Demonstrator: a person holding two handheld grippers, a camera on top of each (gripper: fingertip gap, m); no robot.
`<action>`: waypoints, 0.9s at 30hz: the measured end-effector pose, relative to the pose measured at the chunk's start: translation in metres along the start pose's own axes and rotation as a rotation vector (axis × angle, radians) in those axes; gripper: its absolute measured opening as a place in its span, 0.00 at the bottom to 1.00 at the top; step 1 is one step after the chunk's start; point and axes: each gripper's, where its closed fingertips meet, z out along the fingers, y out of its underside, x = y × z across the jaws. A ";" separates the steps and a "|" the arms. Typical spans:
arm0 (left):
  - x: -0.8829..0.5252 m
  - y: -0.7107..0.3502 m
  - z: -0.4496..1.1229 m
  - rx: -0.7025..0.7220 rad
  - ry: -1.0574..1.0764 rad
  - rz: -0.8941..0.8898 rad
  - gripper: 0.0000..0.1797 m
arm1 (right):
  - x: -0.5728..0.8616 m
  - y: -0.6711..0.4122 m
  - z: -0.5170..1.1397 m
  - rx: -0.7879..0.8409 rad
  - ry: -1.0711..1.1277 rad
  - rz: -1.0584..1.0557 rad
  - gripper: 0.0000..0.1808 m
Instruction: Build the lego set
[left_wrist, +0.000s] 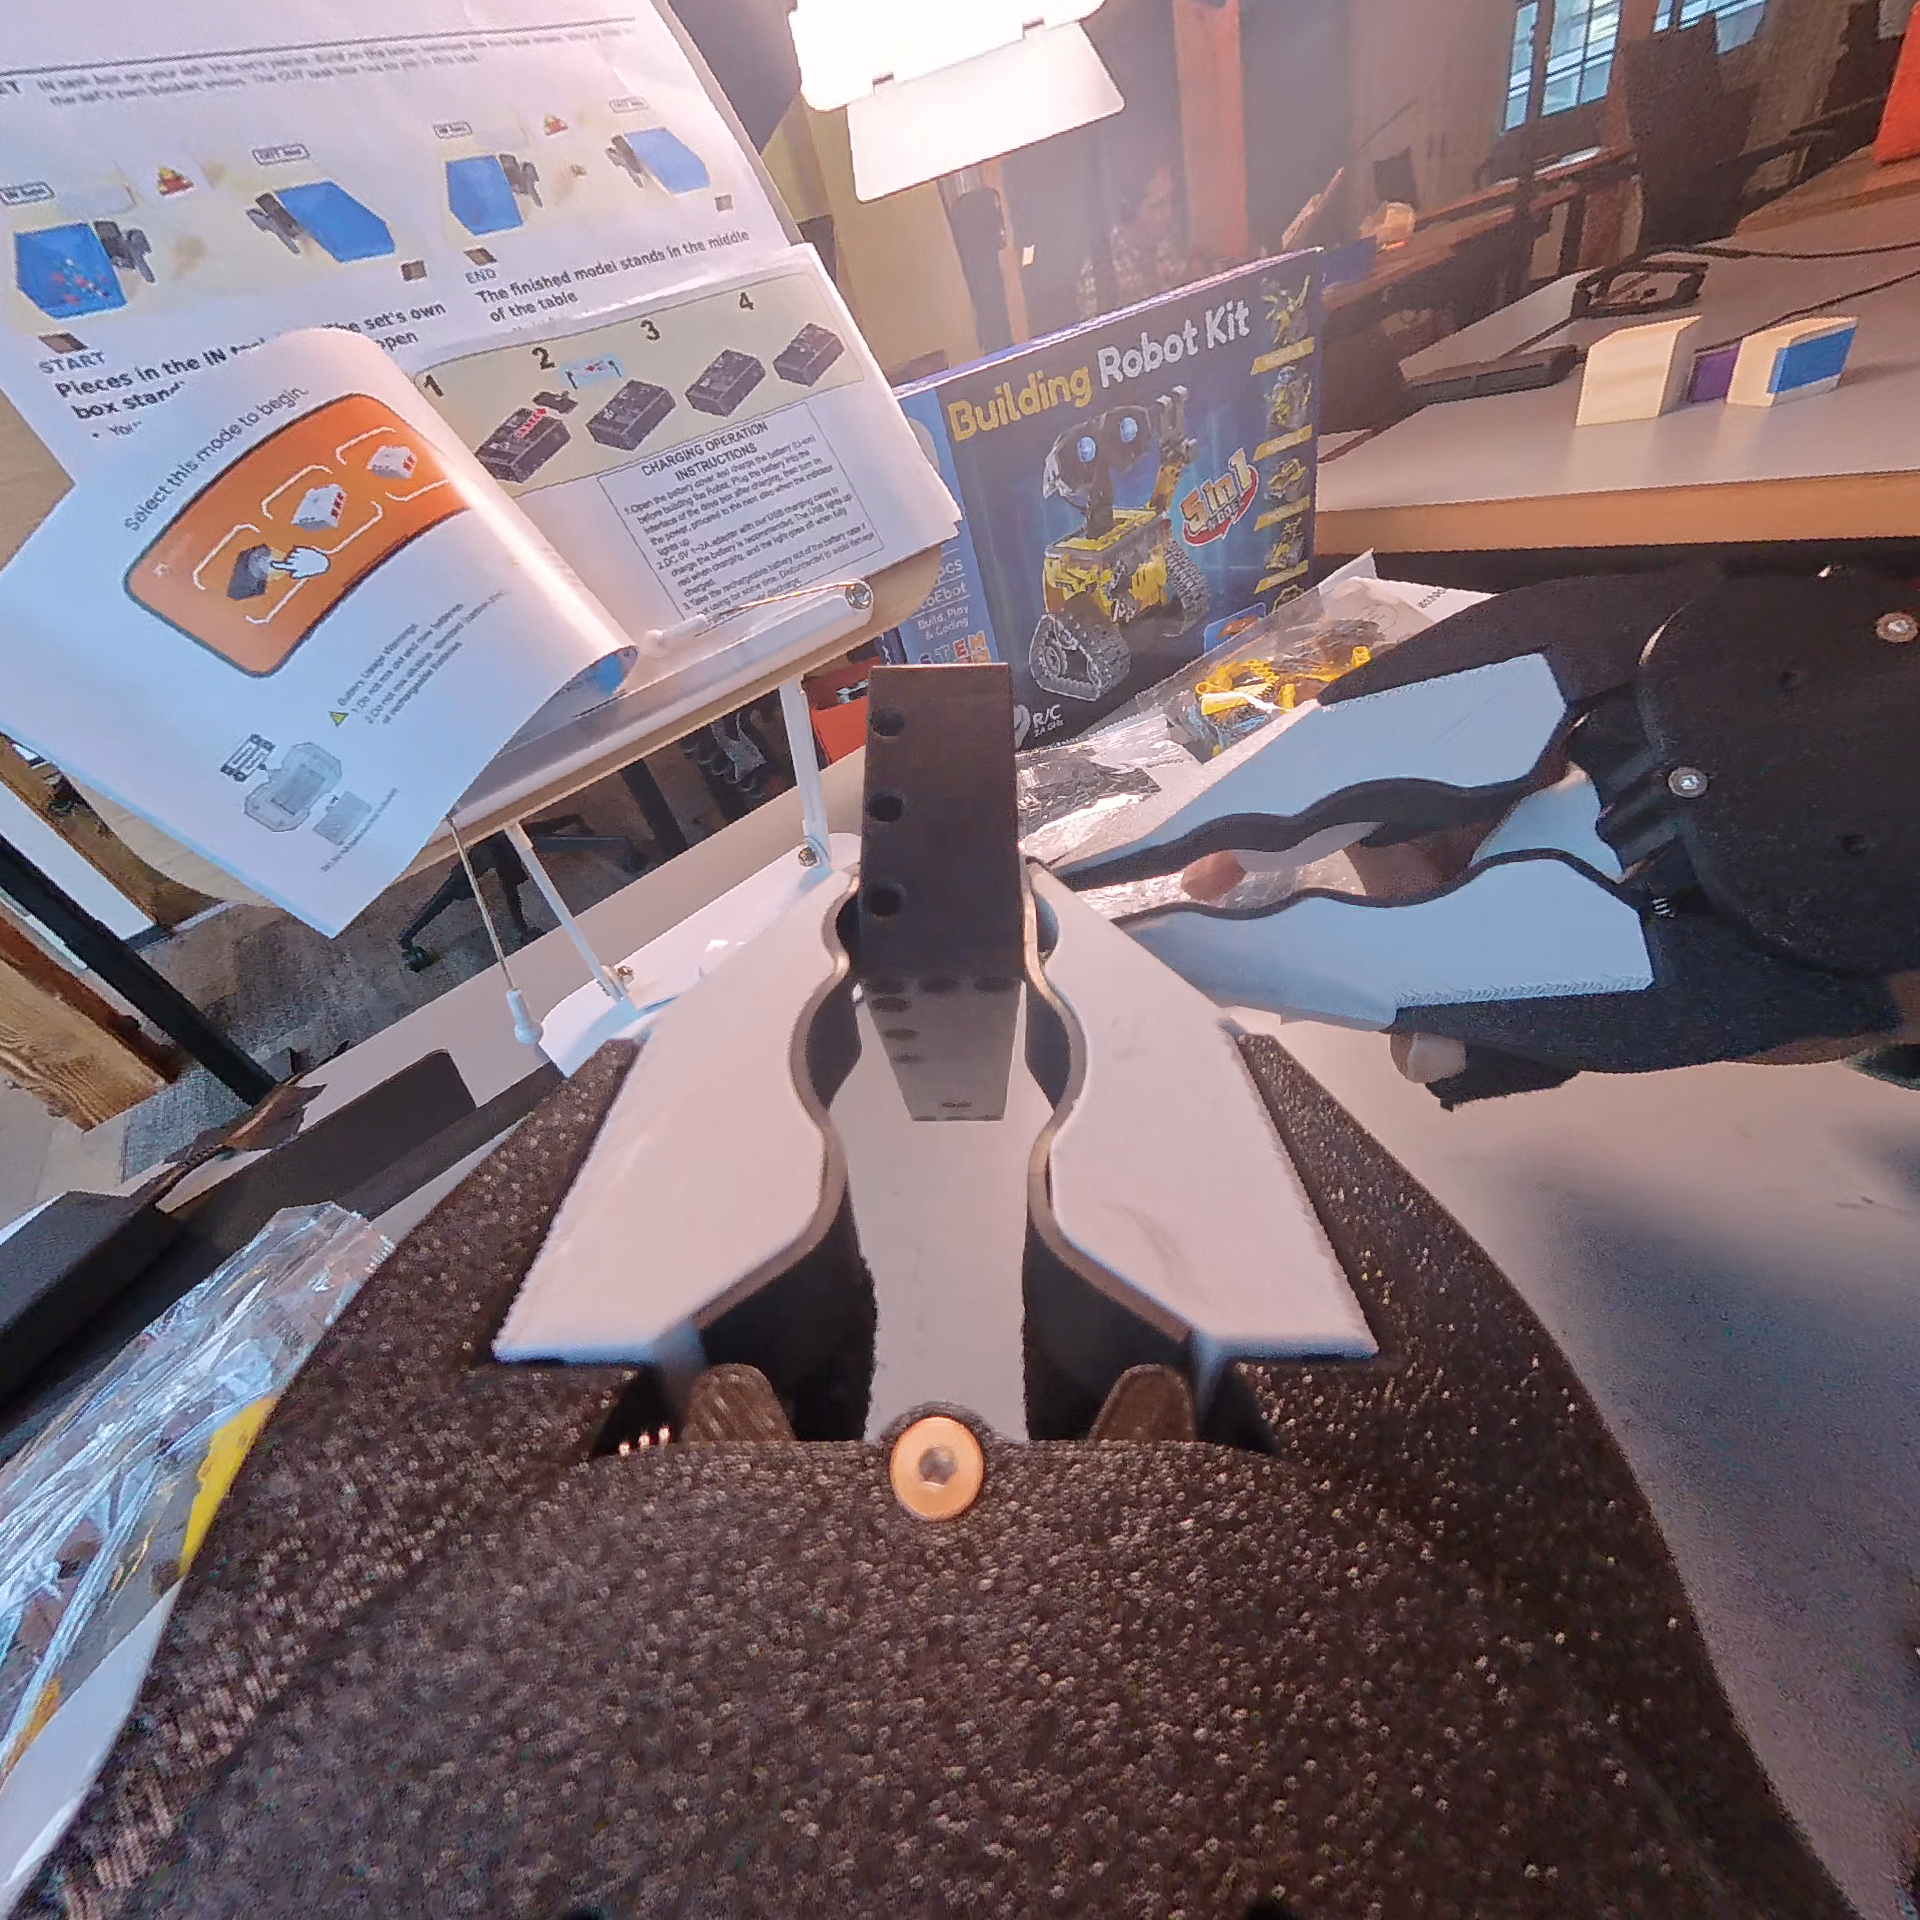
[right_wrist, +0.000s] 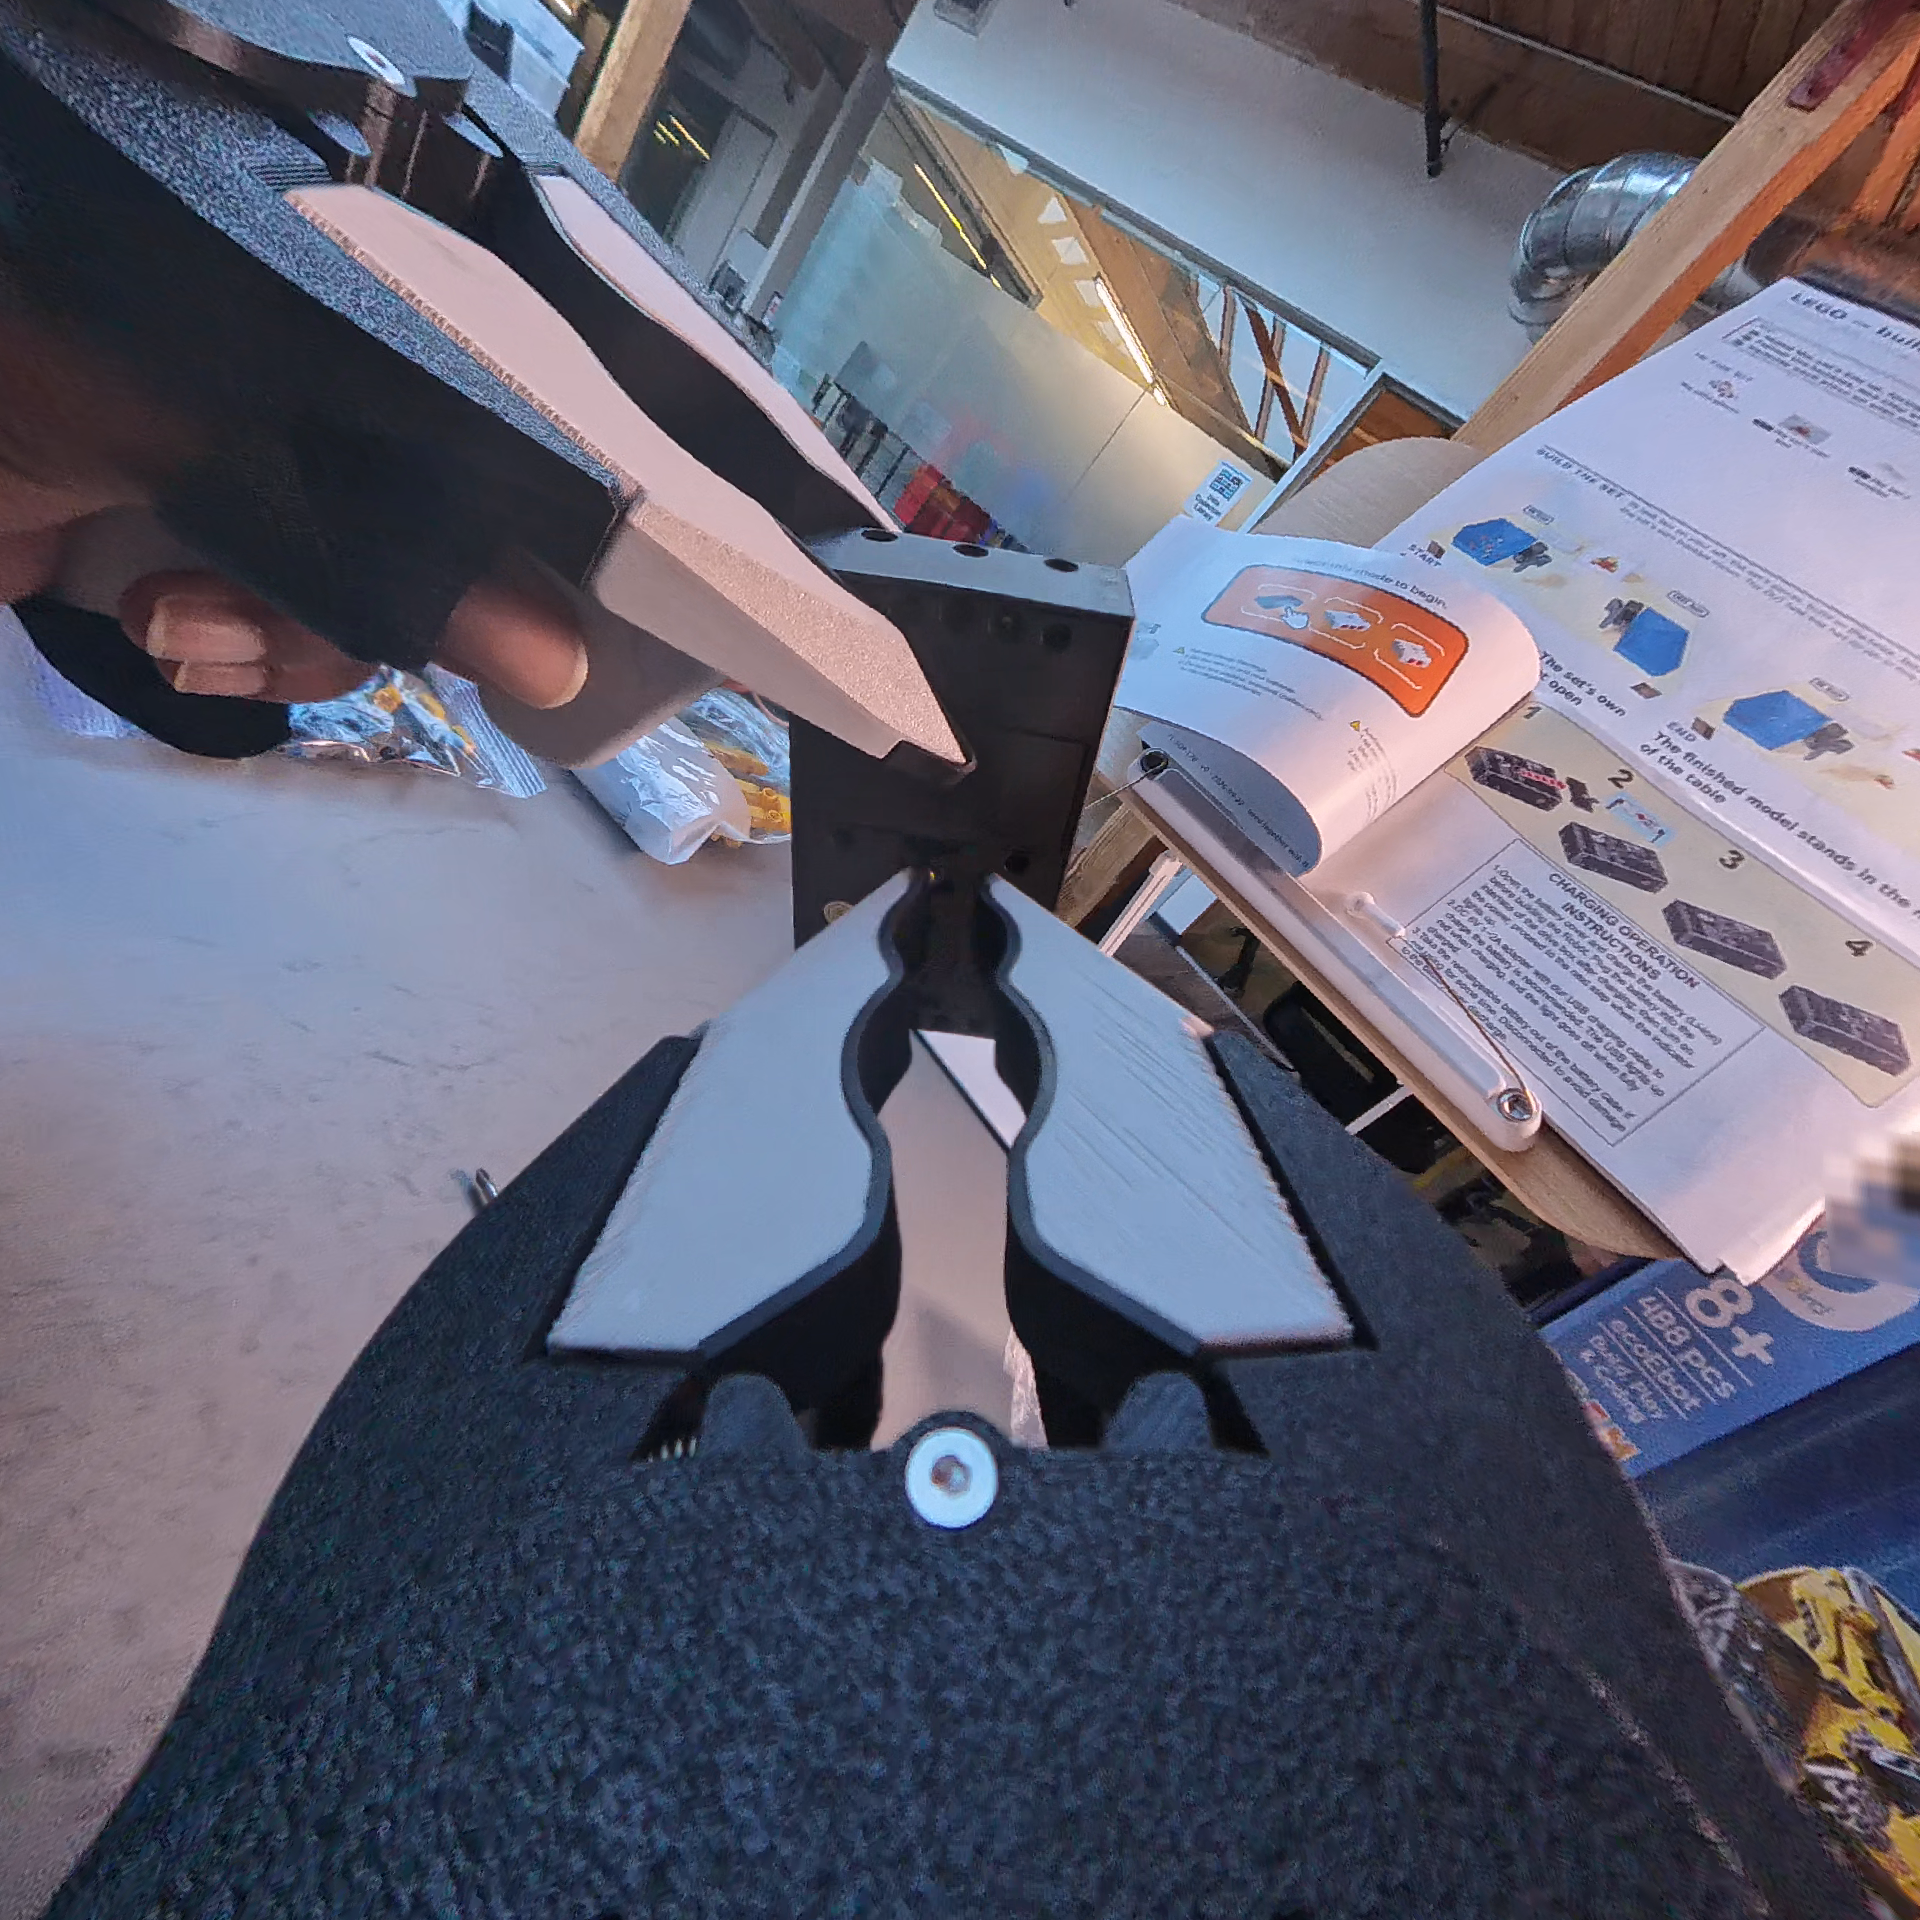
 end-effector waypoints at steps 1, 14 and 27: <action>0.002 0.000 0.000 0.002 0.005 -0.002 0.14 | -0.001 0.000 0.000 -0.001 -0.006 0.017 0.05; 0.002 -0.005 -0.001 0.042 0.047 -0.164 0.14 | -0.008 0.002 0.004 -0.018 -0.027 0.087 0.03; -0.003 -0.004 0.001 0.054 0.035 -0.206 0.14 | -0.018 0.001 0.006 -0.029 -0.049 0.048 0.00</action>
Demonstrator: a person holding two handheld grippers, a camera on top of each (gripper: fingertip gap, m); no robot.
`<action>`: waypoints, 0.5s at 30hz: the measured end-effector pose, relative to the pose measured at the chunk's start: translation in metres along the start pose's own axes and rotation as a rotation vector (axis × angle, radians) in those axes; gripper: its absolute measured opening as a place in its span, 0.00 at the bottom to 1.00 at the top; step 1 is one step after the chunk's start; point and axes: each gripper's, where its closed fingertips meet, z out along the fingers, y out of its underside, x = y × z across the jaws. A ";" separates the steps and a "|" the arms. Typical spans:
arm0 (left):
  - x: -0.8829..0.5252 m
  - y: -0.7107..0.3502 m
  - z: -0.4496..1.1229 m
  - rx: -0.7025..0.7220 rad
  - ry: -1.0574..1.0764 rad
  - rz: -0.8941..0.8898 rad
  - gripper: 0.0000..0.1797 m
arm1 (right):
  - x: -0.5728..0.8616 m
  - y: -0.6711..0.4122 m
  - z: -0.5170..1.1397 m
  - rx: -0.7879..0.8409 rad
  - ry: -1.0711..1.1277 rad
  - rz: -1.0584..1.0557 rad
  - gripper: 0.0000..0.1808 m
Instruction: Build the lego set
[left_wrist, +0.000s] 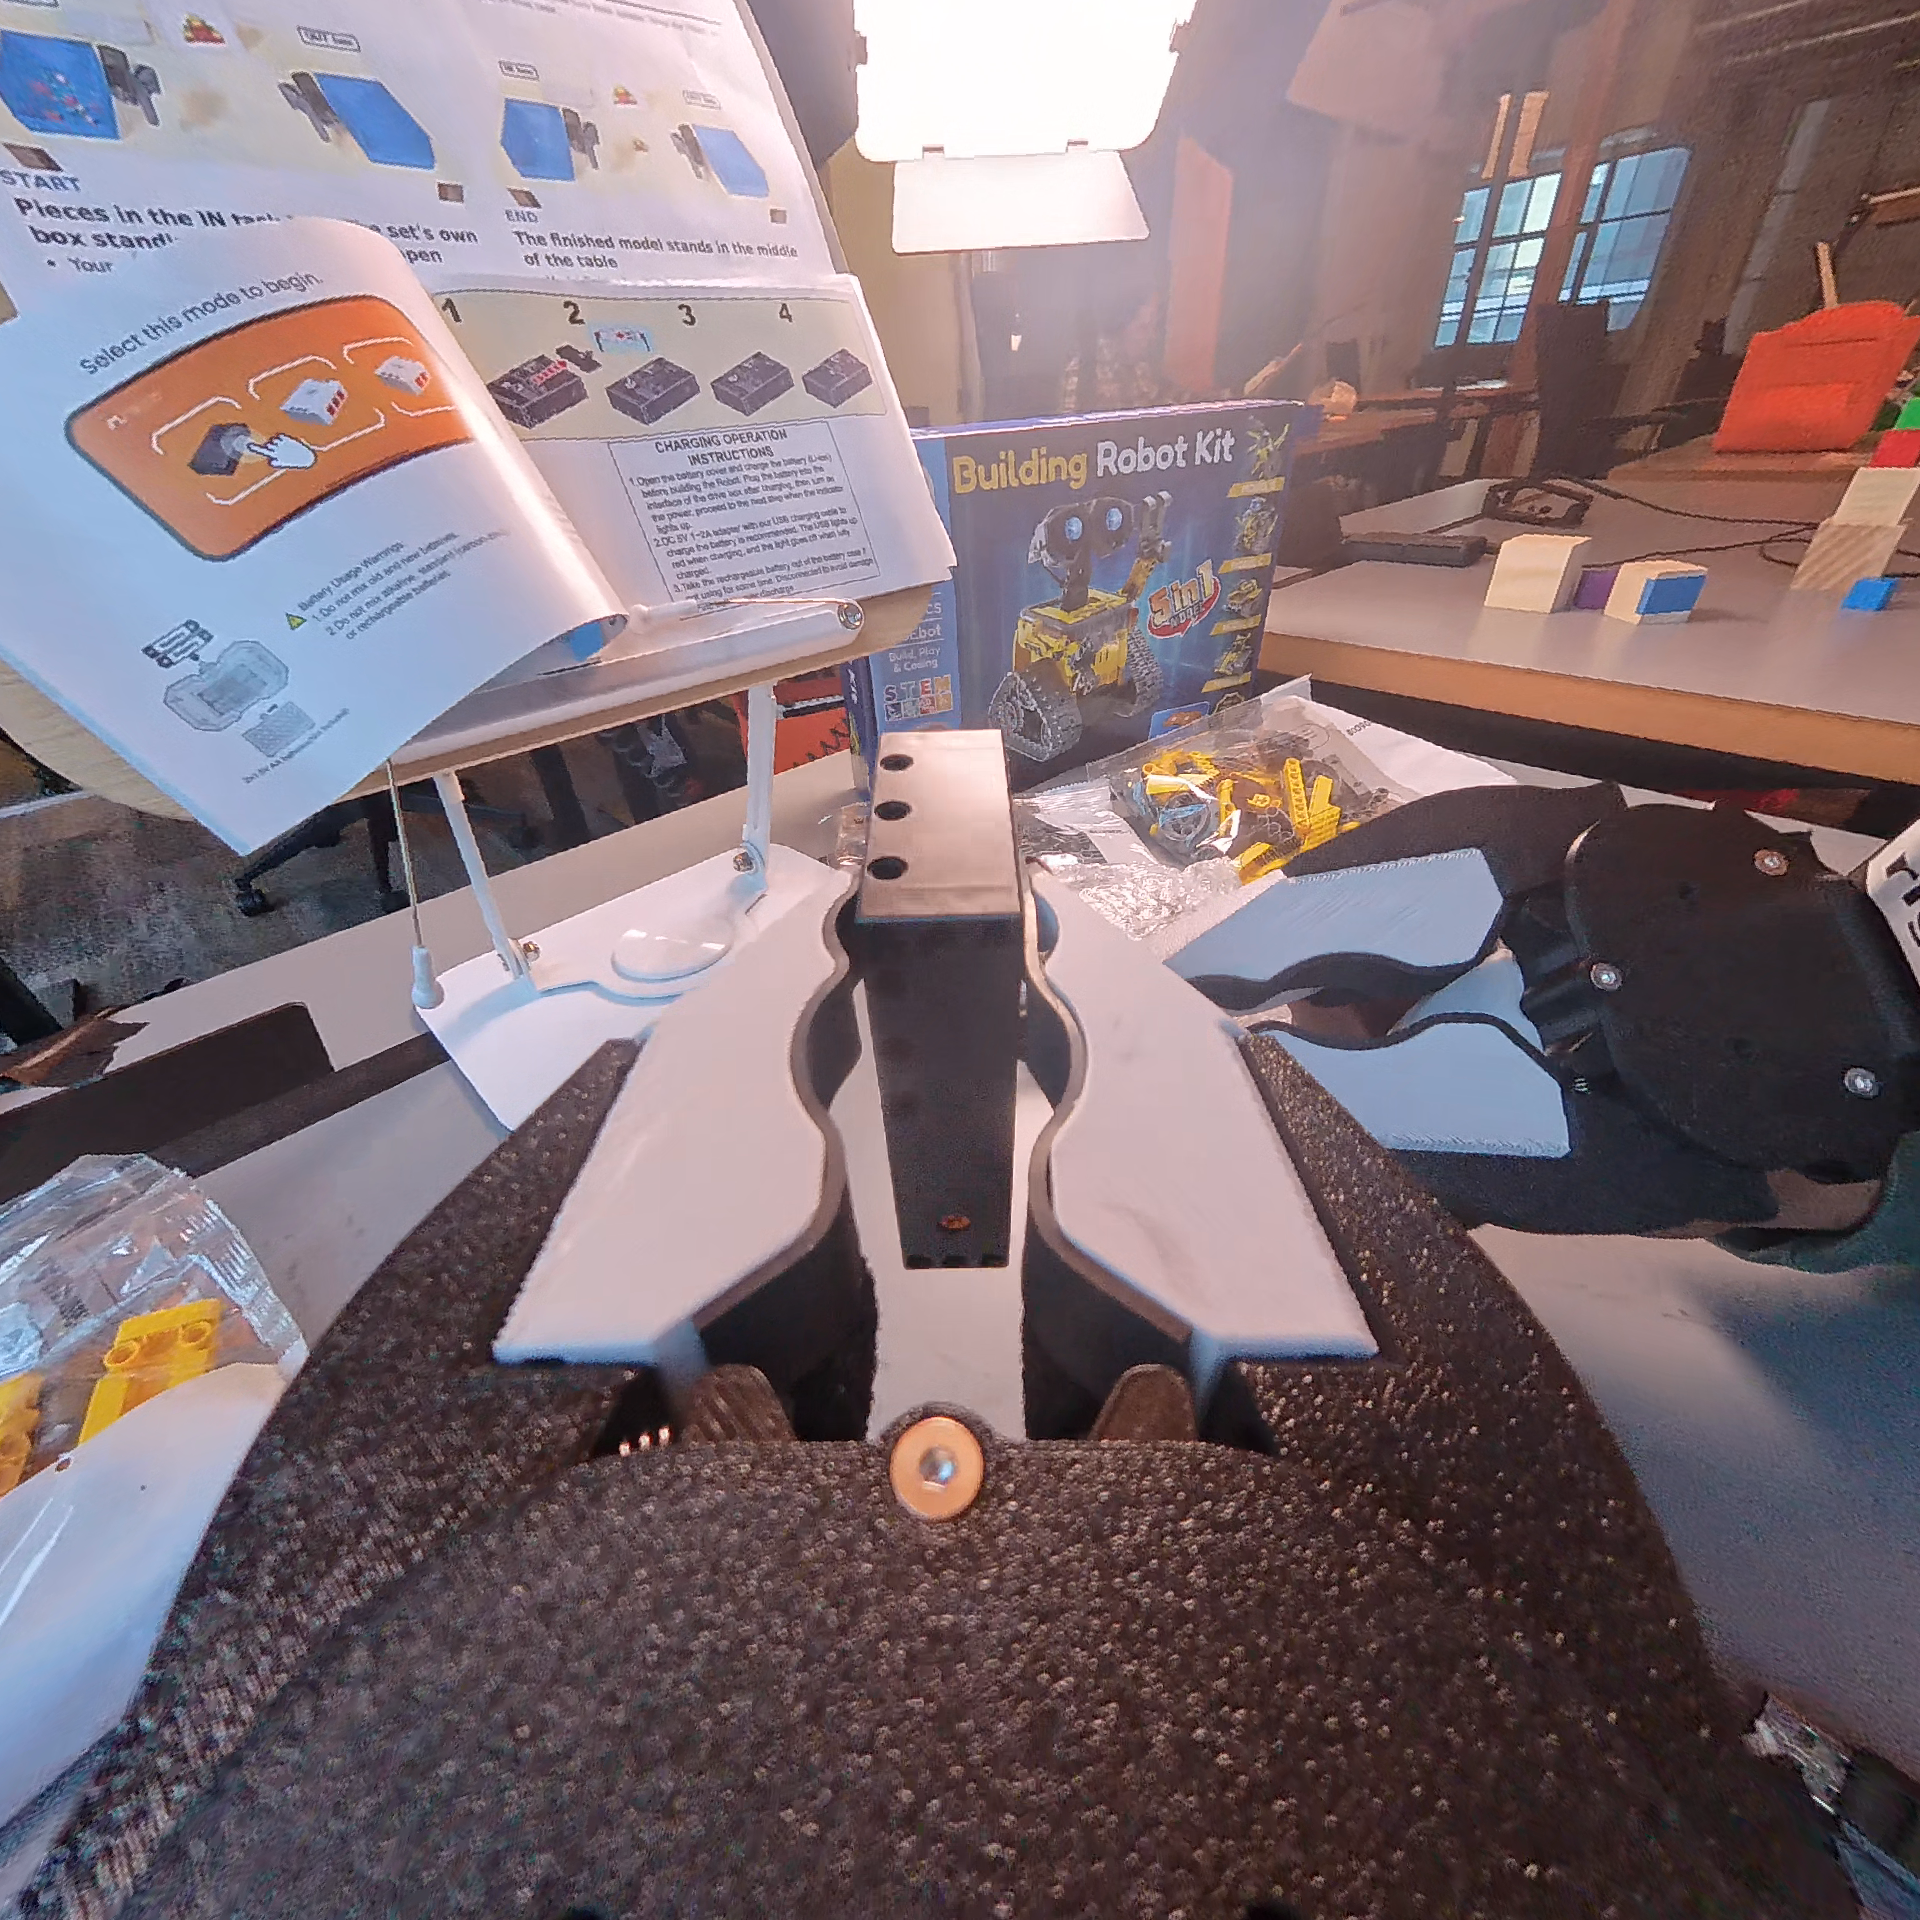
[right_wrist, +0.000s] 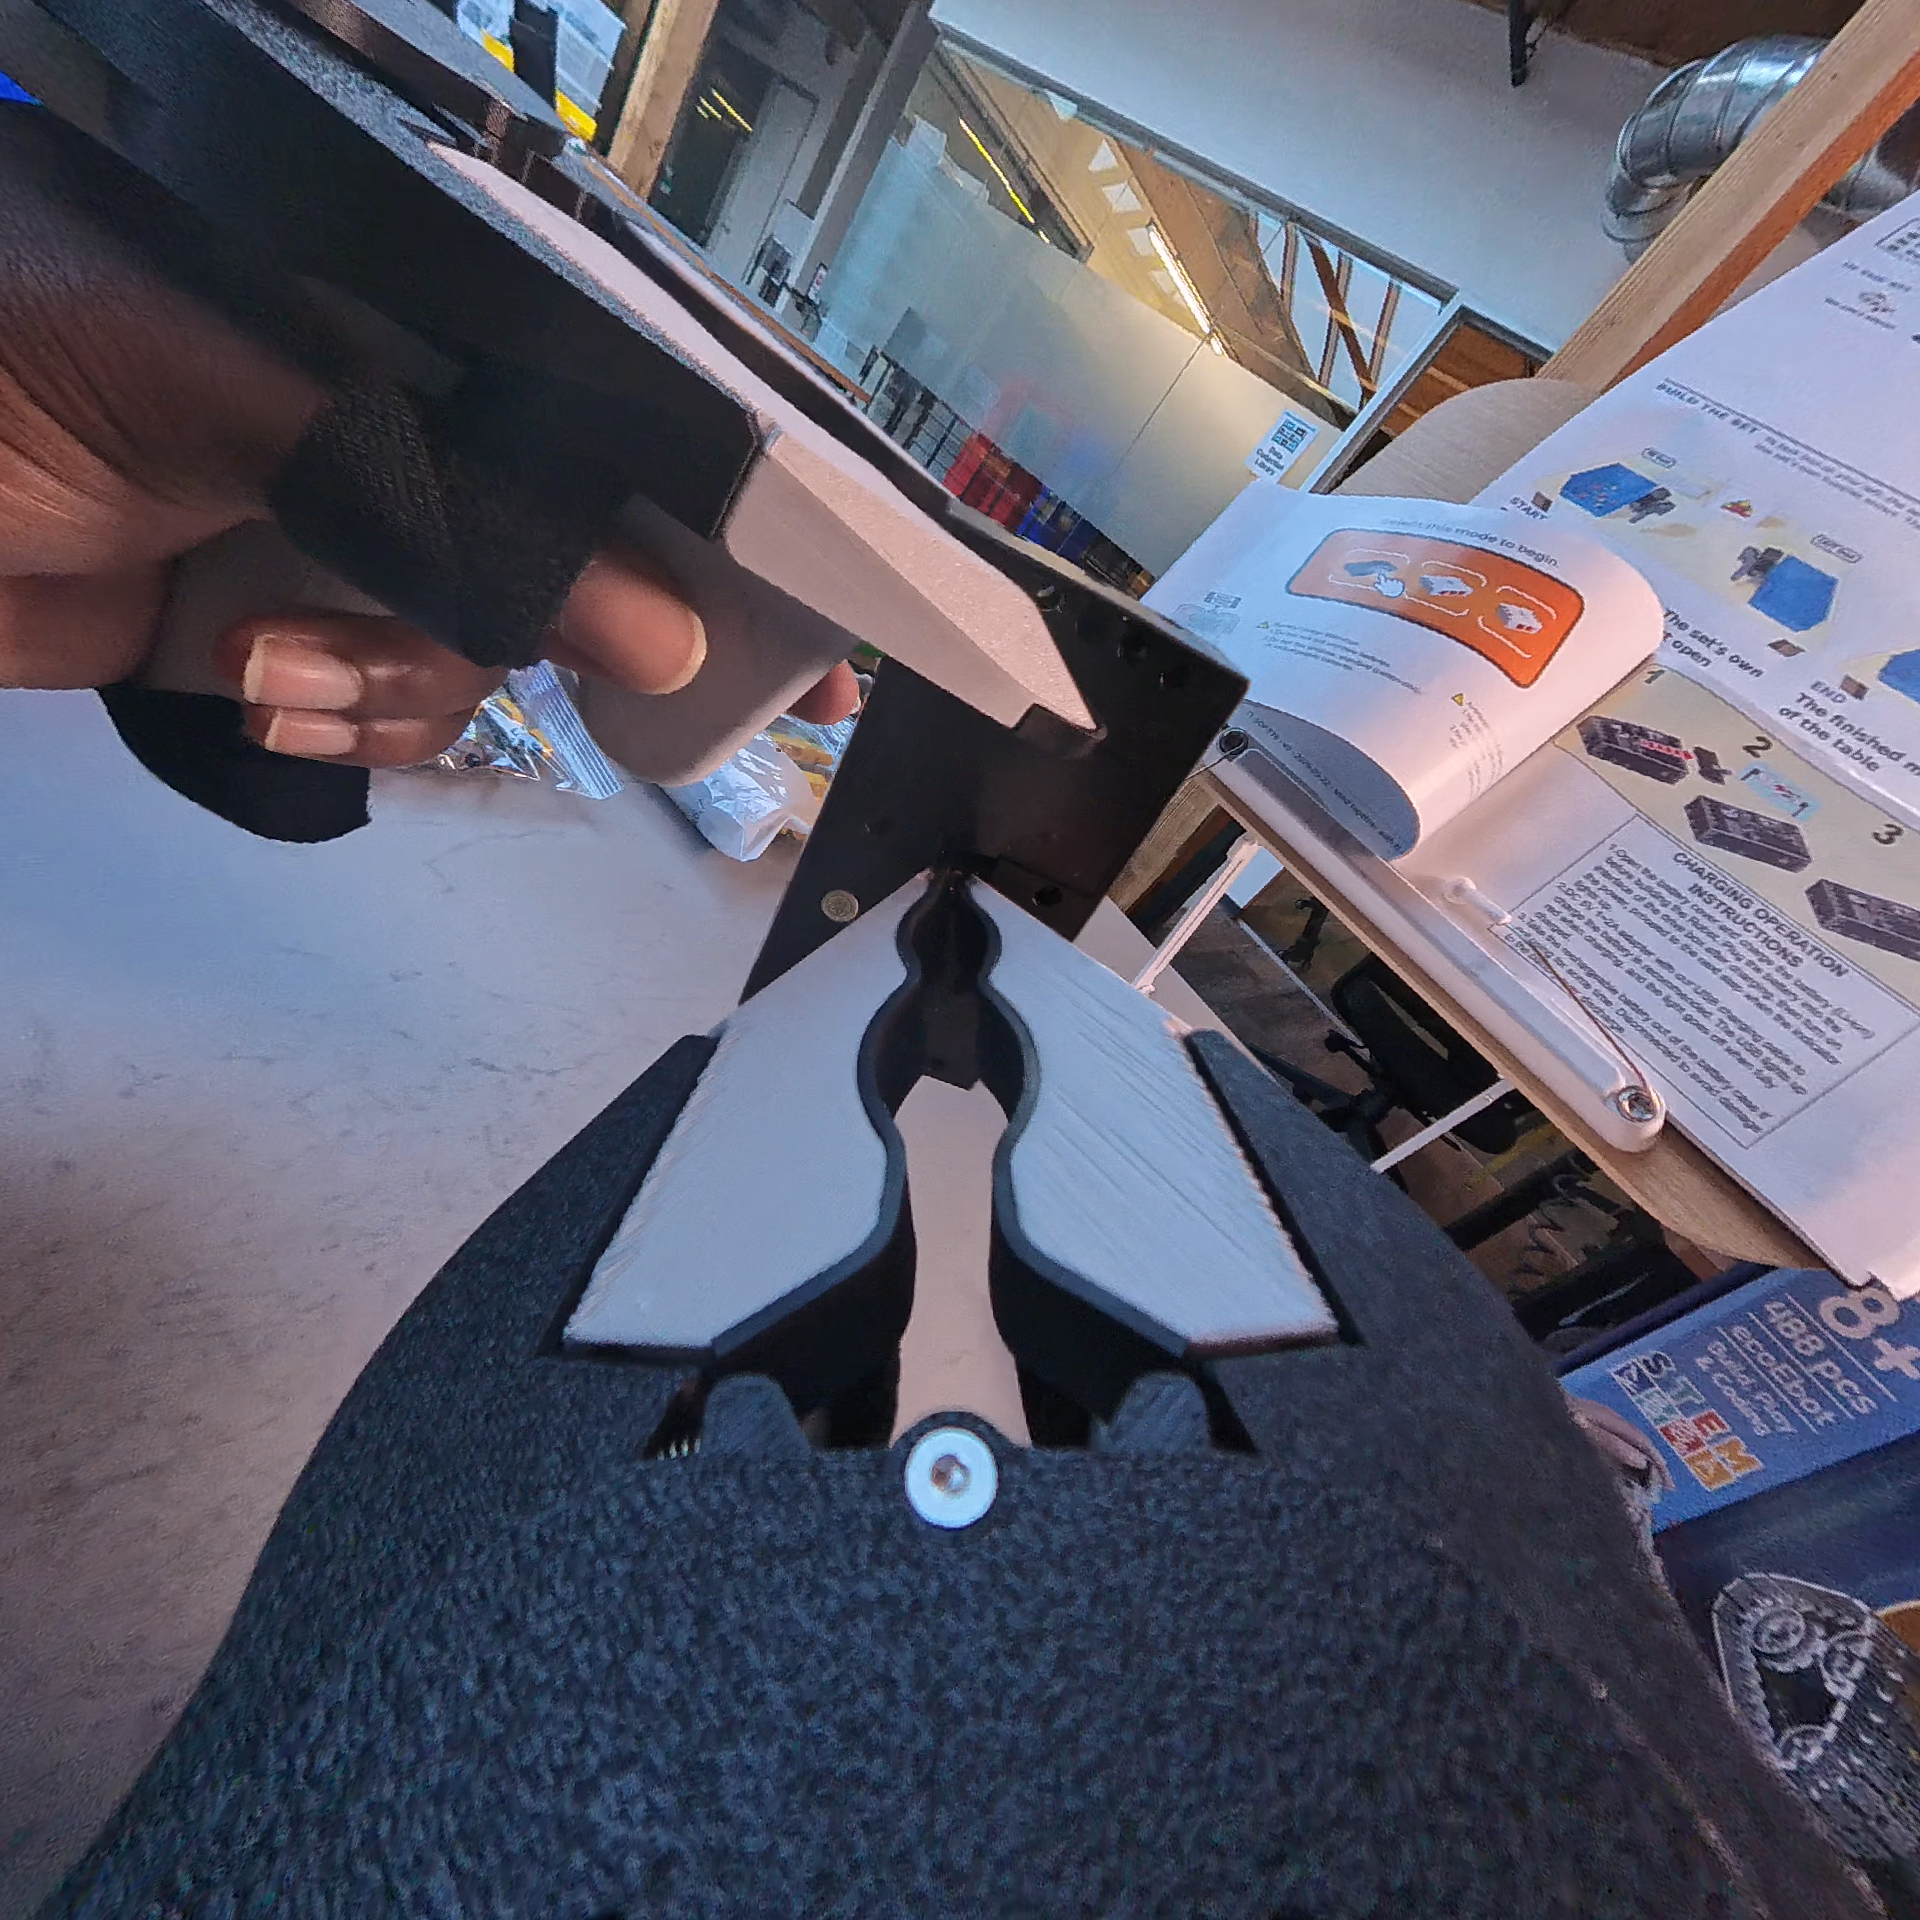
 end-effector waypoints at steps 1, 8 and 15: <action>-0.001 0.001 0.000 -0.001 -0.005 0.010 0.14 | -0.001 0.000 0.000 0.000 -0.004 0.000 0.00; -0.005 0.003 0.000 -0.005 -0.016 0.022 0.14 | -0.002 0.002 -0.001 -0.002 -0.022 0.025 0.00; -0.001 0.004 0.001 -0.004 -0.002 0.017 0.14 | -0.003 0.003 0.001 -0.002 -0.031 0.066 0.02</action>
